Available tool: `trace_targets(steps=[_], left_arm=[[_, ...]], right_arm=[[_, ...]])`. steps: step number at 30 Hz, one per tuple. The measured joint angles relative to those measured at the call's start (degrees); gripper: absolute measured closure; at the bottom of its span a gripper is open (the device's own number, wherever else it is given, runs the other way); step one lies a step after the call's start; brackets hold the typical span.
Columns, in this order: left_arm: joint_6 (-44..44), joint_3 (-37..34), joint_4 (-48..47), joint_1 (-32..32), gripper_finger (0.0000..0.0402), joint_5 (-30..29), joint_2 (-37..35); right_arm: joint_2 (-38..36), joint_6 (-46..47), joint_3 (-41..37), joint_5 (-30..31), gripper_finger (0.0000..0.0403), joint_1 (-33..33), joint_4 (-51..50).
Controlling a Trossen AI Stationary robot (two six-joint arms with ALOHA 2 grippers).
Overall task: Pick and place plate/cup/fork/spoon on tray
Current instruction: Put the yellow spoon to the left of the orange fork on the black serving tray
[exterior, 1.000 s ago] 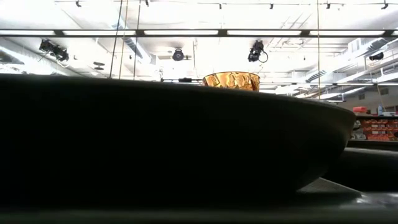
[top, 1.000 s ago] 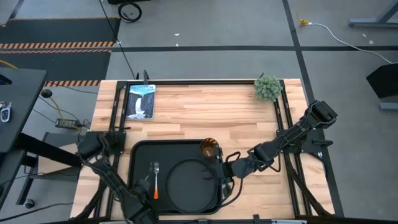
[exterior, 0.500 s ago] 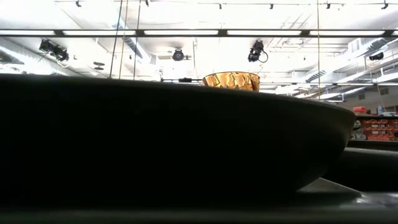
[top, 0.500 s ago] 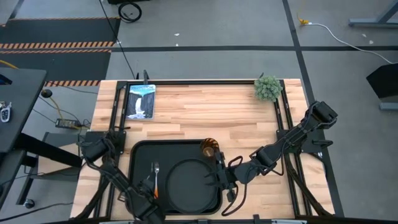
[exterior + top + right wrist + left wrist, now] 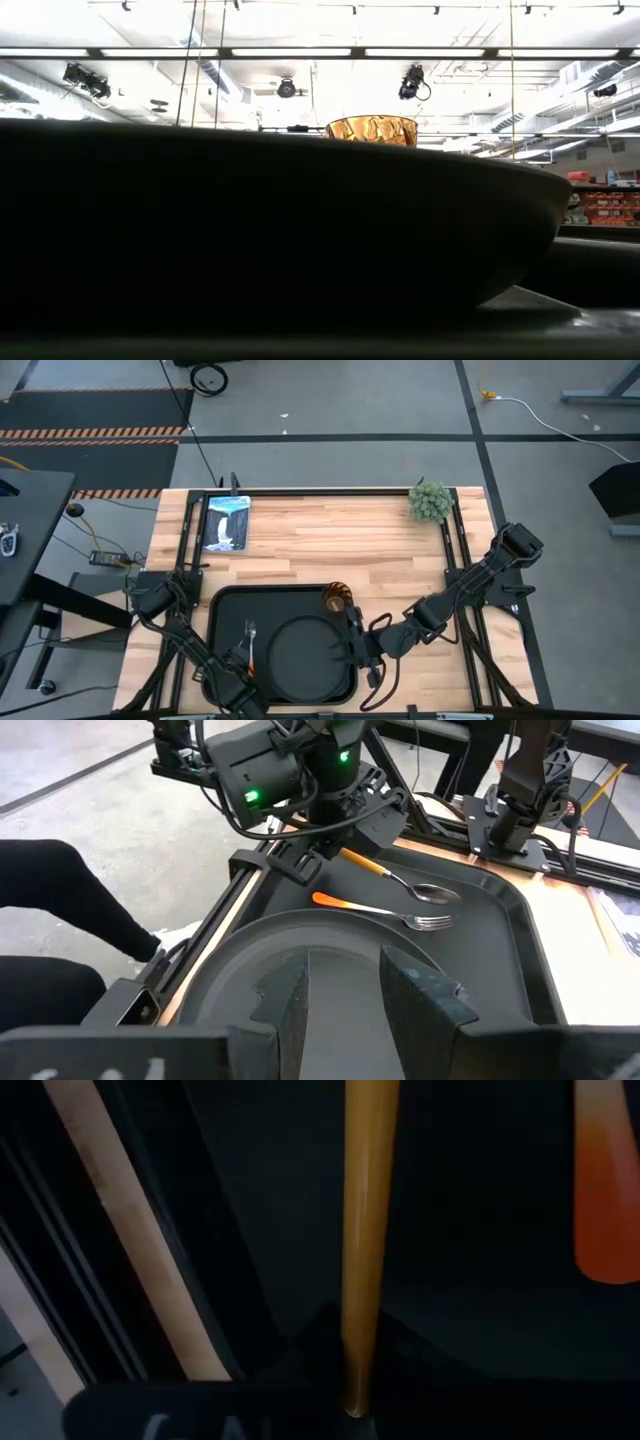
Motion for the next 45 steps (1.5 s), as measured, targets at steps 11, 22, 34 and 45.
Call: trace_targets(steps=[11,22,34,45], left_arm=[[-0.4,0.0,-1.0,0.0,0.0359,2.7,0.0],[-0.3,0.0,2.6,0.3,0.0316,2.4,0.0],[4.1,-0.1,8.0,1.2,0.0254,-4.6,0.0],[17.4,-0.1,2.6,7.5,0.0257,-9.7,-0.1]], right_arm=[[0.0,0.0,0.0,0.0,0.0273,0.3,0.0],[0.0,-0.3,0.0,0.0,0.0273,0.3,0.1],[0.0,-1.1,0.0,0.0,0.0273,1.3,0.4],[0.0,-1.1,0.0,0.0,0.0273,1.3,0.8]])
